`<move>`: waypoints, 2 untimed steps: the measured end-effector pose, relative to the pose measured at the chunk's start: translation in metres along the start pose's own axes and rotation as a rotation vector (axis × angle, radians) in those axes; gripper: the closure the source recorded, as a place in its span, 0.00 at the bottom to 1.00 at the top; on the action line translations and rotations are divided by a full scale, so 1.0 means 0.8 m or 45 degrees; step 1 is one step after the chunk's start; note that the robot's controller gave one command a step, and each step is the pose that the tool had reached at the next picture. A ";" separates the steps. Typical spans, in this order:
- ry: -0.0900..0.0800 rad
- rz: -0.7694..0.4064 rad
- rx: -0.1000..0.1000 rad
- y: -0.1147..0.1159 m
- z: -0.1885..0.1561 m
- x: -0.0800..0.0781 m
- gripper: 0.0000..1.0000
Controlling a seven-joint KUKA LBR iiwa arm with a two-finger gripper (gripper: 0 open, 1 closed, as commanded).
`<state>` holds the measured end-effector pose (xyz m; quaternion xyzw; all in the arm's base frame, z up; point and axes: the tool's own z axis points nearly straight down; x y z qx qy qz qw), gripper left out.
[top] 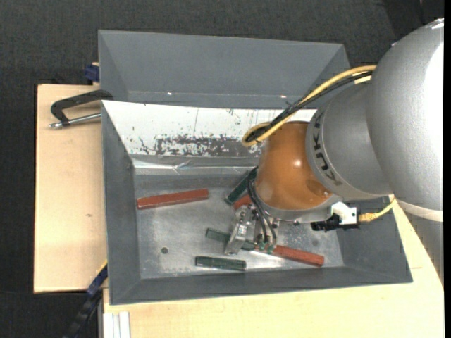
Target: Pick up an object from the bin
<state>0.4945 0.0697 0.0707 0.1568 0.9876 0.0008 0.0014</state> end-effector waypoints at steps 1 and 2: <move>0.005 0.008 0.001 -0.008 -0.043 -0.033 1.00; -0.004 0.024 -0.001 -0.005 -0.260 0.000 1.00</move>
Offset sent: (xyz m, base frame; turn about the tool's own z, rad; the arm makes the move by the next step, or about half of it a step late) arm -0.0031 -0.0050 0.2064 0.0212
